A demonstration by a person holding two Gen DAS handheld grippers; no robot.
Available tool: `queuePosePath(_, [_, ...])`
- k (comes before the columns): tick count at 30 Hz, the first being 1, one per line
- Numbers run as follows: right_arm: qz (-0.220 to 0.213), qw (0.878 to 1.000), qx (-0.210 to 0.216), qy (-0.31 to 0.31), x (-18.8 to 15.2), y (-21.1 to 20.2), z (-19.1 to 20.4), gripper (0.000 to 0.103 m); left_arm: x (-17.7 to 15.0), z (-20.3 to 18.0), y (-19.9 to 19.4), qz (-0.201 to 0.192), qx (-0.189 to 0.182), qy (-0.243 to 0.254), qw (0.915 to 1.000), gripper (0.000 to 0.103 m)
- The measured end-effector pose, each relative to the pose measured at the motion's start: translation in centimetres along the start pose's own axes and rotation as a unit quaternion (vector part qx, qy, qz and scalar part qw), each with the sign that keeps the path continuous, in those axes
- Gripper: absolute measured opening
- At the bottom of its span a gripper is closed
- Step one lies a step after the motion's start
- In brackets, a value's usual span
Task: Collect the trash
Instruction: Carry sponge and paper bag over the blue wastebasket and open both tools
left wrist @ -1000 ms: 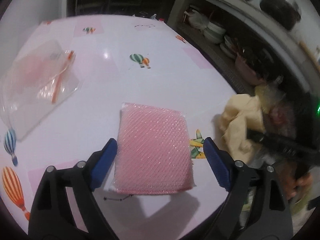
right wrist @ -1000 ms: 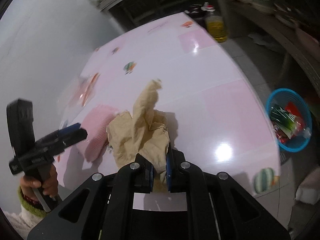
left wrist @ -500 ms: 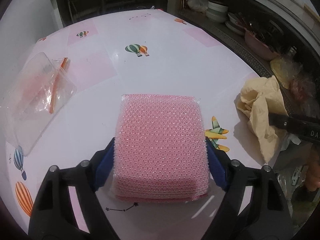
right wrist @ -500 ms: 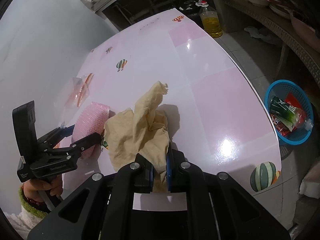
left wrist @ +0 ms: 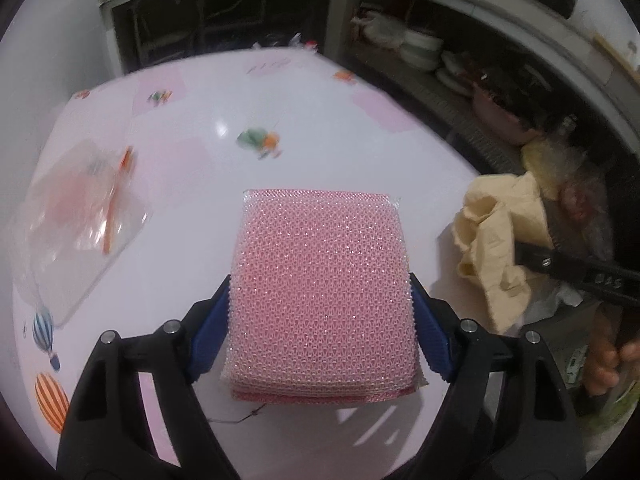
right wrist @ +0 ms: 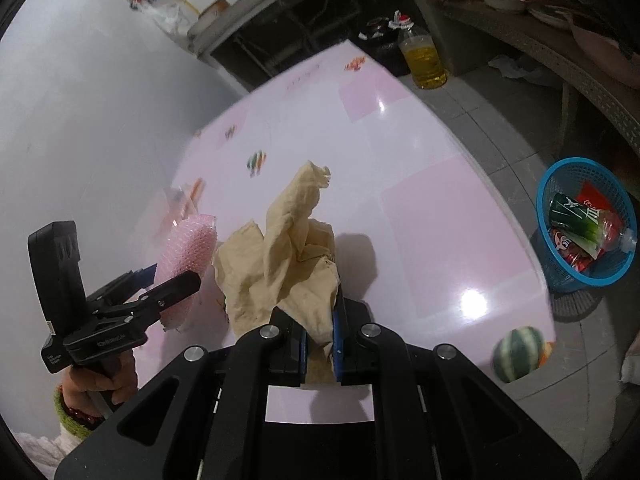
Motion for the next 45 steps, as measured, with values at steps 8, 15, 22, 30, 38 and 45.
queuePosePath(8, [-0.083, 0.992, -0.029, 0.093, 1.9, -5.6, -8.4, 0.01, 6.6, -8.8, 3.1, -0.006, -0.088, 0.064, 0.994, 0.077])
queuePosePath(15, [-0.105, 0.961, -0.126, 0.223, 1.2, -7.3, -20.4, 0.01, 12.3, -16.4, 14.5, 0.096, -0.185, 0.04, 0.9772, 0.077])
queuePosePath(22, [-0.067, 0.935, -0.175, 0.3, -1.8, -3.5, -27.4, 0.01, 12.3, -18.7, 28.7, 0.226, -0.162, -0.075, 0.9577, 0.078])
queuePosePath(30, [-0.042, 0.919, -0.185, 0.347, -3.4, -1.1, -32.0, 0.01, 11.6, -20.9, 38.8, 0.264, -0.115, -0.111, 0.9512, 0.08])
queuePosePath(38, [-0.033, 0.914, -0.198, 0.353, -4.2, -1.2, -33.6, 0.01, 10.5, -20.4, 43.8, 0.274, -0.14, -0.155, 0.9388, 0.086])
queuePosePath(45, [-0.03, 0.919, -0.224, 0.324, -3.2, -0.1, -33.8, 0.01, 13.7, -20.7, 38.5, 0.222, -0.192, -0.133, 0.9468, 0.086])
Point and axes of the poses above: each gripper's, at about its wrist camera, not at the fingertips, and y roughly the way its jaws point, z to its left, x to its top, the point moved 3 cm from there along y, roughly the way its jaws point, and after that the axes turned 15 degrees about -x, right-handed, at the moved point
